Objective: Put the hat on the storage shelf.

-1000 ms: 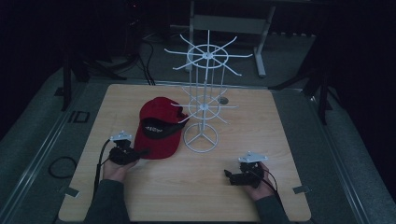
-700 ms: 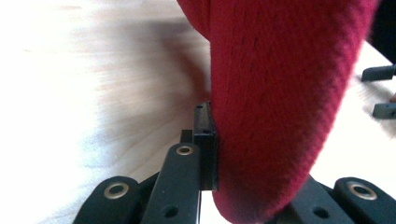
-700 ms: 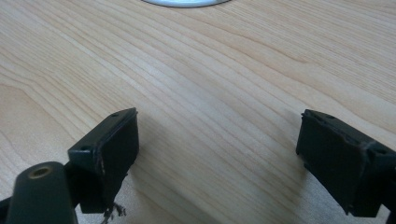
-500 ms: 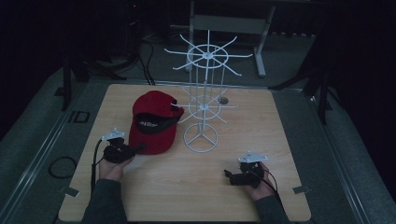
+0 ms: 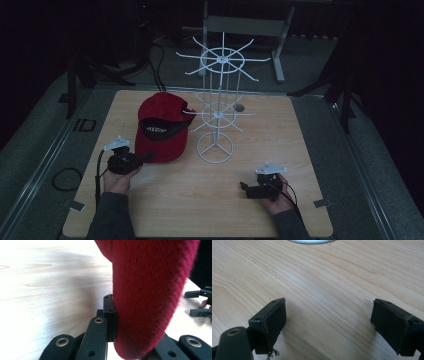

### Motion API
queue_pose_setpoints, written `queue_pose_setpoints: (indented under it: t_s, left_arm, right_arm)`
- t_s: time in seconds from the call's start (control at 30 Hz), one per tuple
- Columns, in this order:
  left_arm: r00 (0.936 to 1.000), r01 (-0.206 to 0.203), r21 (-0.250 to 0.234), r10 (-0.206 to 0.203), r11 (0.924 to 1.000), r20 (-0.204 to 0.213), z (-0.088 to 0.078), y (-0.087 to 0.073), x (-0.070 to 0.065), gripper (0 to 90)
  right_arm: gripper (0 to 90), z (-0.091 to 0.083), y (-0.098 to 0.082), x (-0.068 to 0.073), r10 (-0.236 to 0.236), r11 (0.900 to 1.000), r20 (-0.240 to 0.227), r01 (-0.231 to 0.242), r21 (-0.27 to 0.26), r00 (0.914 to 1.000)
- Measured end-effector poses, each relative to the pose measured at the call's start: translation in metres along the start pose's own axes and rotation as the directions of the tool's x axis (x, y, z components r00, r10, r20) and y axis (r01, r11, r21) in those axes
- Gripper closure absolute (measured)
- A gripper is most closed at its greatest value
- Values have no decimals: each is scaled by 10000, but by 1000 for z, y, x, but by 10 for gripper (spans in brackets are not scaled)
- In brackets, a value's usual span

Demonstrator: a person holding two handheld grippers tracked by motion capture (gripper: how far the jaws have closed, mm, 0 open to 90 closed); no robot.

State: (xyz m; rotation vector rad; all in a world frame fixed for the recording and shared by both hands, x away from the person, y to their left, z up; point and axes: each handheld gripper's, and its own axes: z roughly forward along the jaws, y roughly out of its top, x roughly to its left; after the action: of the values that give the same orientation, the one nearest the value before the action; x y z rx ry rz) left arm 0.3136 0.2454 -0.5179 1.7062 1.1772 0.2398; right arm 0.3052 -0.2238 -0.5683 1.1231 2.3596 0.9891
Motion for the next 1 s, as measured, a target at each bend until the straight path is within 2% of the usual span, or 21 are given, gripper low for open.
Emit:
queue_pose_setpoints:
  t_s: [0.3,0.43,0.73,1.0]
  left_arm:
    - [10000,63,-306,-65,9995,-61,-7,3,-1,854]
    - [9999,107,-523,-104,9986,49,-10,5,-4,854]
    - [10000,4,-870,5,9962,95,-16,10,-11,854]
    - [9999,-46,-982,61,9952,148,-19,13,-17,853]
  right_arm:
    - [129,0,0,0,10,10000,1,-10,3,10000]
    - [129,0,0,0,2,10000,1,-2,-1,10000]
    - [129,0,0,0,-22,10000,-2,22,-6,10000]
    - [129,0,0,0,-20,10000,-4,20,-10,10000]
